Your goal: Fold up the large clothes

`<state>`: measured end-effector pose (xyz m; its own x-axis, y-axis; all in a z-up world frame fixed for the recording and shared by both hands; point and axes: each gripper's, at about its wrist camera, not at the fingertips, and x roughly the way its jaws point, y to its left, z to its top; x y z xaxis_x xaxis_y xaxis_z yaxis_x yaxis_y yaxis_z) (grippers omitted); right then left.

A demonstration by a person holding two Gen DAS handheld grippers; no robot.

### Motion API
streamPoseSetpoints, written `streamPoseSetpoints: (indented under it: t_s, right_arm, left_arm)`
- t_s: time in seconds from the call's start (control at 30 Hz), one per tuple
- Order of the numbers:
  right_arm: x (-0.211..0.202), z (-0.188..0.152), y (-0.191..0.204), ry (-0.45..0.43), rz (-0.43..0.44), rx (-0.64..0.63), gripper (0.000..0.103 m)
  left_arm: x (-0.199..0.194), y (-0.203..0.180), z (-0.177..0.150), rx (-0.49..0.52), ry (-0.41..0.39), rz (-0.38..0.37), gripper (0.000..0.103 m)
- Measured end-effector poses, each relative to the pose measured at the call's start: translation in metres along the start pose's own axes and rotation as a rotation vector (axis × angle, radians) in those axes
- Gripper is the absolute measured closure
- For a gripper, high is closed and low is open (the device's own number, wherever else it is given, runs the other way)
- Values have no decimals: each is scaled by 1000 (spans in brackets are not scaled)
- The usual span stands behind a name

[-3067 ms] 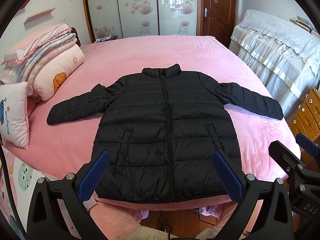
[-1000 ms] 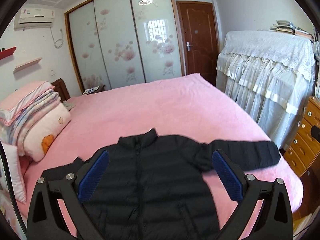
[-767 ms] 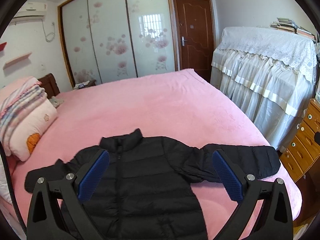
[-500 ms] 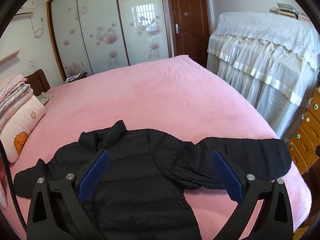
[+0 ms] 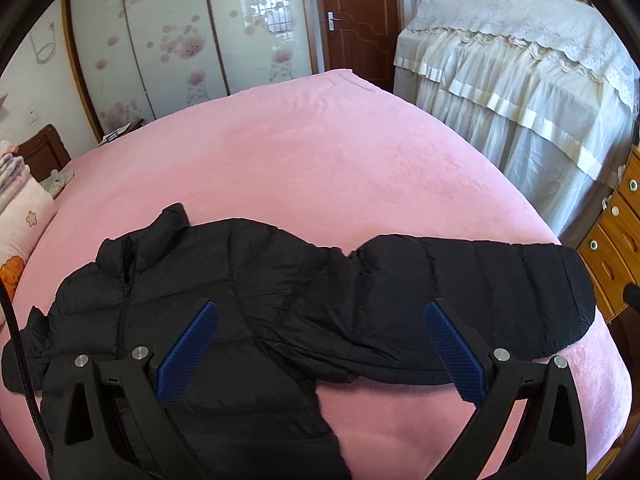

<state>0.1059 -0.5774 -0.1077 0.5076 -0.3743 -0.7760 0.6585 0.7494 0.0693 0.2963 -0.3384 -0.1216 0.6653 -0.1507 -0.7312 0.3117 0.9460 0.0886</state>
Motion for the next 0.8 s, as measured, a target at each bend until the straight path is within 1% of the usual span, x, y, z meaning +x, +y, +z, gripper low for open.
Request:
streamPoseSetpoints:
  t_s: [0.1, 0.17, 0.27, 0.4, 0.47, 0.53, 0.63, 0.8]
  right_arm:
    - [0, 10, 1, -18, 3, -16, 20]
    - [-6, 18, 4, -45, 1, -35, 20]
    - [-22, 36, 7, -100, -4, -52, 20]
    - [-47, 60, 0, -192, -6, -32, 20]
    - [-52, 66, -5, -217, -17, -17, 20]
    - [-49, 67, -11, -213, -21, -2, 20]
    - [-29, 59, -17, -160, -28, 2, 20]
    - [11, 33, -23, -58, -54, -17, 20]
  left_arm:
    - [-3, -14, 2, 12, 7, -18, 1]
    - [-10, -20, 5, 14, 2, -29, 1]
    - [-21, -28, 10, 17, -17, -42, 1]
    - [-32, -39, 16, 26, -36, -51, 1]
    - [-33, -44, 17, 27, -35, -54, 1]
    - [-31, -48, 16, 27, -29, -58, 1]
    - [-25, -52, 14, 32, -20, -59, 1]
    - [-8, -62, 7, 45, 6, -48, 1]
